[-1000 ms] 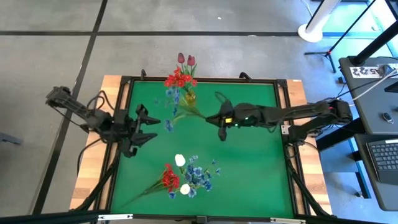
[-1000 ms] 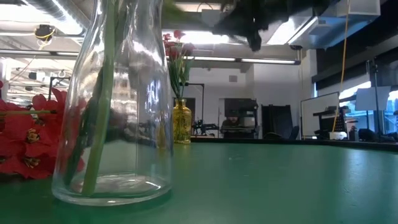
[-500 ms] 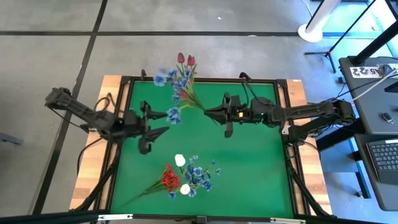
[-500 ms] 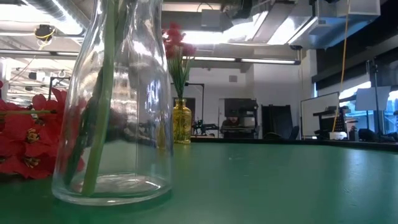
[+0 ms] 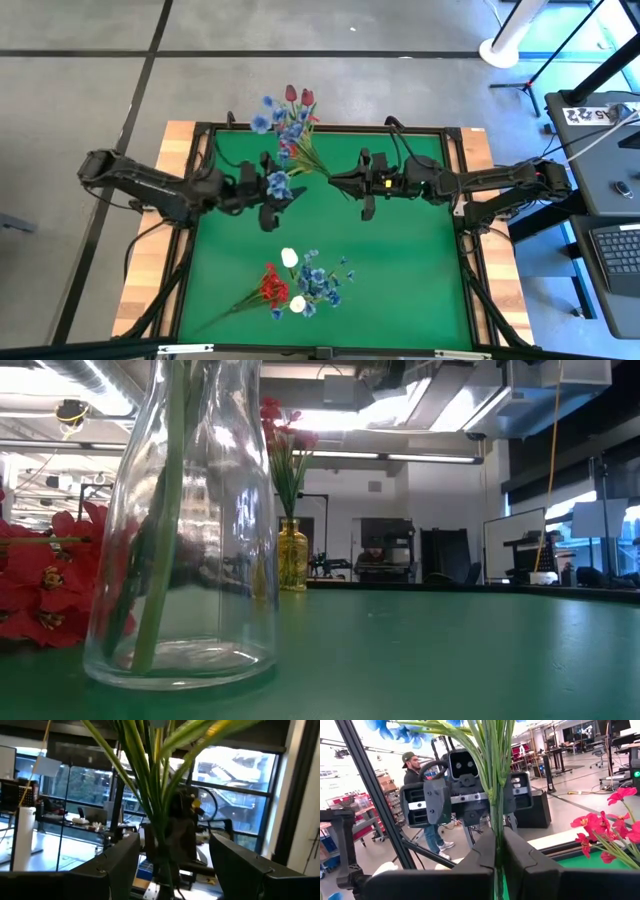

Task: Sort flowers into vase by color
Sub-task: Put the blue flowers into the transparent vase

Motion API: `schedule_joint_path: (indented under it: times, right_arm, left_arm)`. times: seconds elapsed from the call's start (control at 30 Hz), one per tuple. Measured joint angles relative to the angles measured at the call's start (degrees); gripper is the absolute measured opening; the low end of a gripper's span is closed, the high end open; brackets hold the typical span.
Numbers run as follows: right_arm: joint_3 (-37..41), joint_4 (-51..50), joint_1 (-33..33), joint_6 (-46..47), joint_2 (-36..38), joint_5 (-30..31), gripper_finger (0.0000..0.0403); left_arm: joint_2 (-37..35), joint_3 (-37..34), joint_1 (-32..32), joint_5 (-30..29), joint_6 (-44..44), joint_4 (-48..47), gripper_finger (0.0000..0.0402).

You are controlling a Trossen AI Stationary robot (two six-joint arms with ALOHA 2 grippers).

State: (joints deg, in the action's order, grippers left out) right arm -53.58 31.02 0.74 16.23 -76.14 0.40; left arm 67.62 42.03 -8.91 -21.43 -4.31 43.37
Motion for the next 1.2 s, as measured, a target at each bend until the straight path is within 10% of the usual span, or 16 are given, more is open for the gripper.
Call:
schedule_joint_path:
  times: [0.5, 0.83, 1.2]
  right_arm:
    - [0.0, -1.4, 0.5, 0.2, 0.0, -2.5, 0.0011]
    - [0.0, -1.7, 1.9, 0.0, -0.1, 1.7, 0.0018]
    - [-0.1, -1.0, 1.9, -0.2, 2.1, -2.0, 0.0175]
  left_arm:
    - [10.8, 11.7, 3.5, -6.4, 0.0, -2.4, 0.0222]
    - [10.7, 11.7, 1.5, -8.5, -0.2, -4.4, 0.0044]
    - [5.6, 11.7, -4.3, -13.2, 6.0, -5.9, 0.0012]
